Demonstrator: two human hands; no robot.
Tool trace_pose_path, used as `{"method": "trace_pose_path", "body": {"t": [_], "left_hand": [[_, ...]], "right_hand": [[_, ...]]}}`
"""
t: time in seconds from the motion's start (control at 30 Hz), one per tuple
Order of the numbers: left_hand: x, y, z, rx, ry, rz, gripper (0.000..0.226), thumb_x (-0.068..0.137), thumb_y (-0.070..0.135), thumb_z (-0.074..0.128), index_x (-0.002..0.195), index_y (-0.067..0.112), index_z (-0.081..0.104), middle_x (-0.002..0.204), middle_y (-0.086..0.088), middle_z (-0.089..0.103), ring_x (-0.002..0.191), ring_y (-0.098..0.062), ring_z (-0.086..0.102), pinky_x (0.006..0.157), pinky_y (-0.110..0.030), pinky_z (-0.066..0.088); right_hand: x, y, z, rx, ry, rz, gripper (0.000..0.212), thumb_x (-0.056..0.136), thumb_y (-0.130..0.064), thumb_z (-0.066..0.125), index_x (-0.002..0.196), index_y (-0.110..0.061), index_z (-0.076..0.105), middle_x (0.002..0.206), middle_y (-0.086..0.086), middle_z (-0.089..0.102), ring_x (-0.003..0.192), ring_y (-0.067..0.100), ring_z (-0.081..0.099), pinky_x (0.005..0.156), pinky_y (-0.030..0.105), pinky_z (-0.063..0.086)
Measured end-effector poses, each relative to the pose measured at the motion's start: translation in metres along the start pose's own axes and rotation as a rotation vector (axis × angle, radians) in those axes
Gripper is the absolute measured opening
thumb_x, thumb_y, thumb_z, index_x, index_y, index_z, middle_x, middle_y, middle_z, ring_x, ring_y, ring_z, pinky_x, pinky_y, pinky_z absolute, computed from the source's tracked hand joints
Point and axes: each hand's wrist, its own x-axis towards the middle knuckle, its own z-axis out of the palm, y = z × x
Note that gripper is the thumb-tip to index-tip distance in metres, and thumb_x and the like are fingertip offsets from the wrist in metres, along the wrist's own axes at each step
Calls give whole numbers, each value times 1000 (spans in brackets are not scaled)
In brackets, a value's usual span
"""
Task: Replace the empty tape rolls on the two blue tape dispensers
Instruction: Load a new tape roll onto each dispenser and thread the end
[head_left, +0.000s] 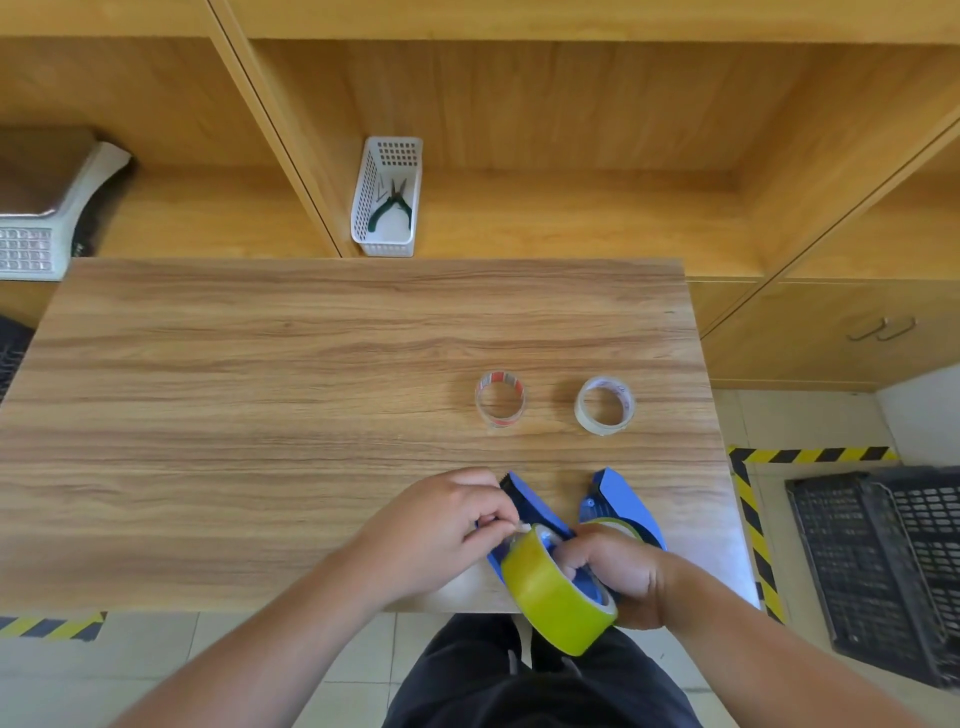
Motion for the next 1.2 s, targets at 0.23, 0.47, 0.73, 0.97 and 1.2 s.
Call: {"method": "trace_pose_path", "body": {"t": [0.23,0.47,0.73,0.97,1.2], "left_hand": [[22,-3,-6,3,-123,52,13,99,29,62,99,28,75,97,11,64,88,-7,60,77,-31,49],[31,-9,-4,-39,-59,24,11,98,26,64,97,26,75,95,13,63,87,-6,62,77,-28,50],[33,-16,-9,-128,81,-100,4,92,24,74,89,23,77,82,9,62,72,-6,56,64,-16,40],[35,-21,-21,-142,48,-251,11,90,32,75,81,26,75,67,9,61,59,-3,49,60,-25,43],[36,-36,-47,-182,-15,-355,15,89,30,76,74,30,74,55,21,56,53,-5,45,58,-29,39]], "right_hand": [[3,2,0,-124,12,153,40,63,-9,69,102,2,67,104,23,55,83,32,61,73,35,51],[0,4,-4,-68,3,102,37,61,-8,68,97,4,69,98,22,60,81,31,64,77,37,52],[0,6,-5,21,31,-24,25,66,-6,62,87,0,75,80,16,70,73,29,68,76,37,53],[-4,7,-4,-35,52,-131,28,66,-1,57,86,-3,77,83,17,74,79,31,71,73,35,55],[-9,20,-3,-110,28,-171,42,57,-7,63,96,6,66,96,26,61,90,38,58,82,44,44]]}}
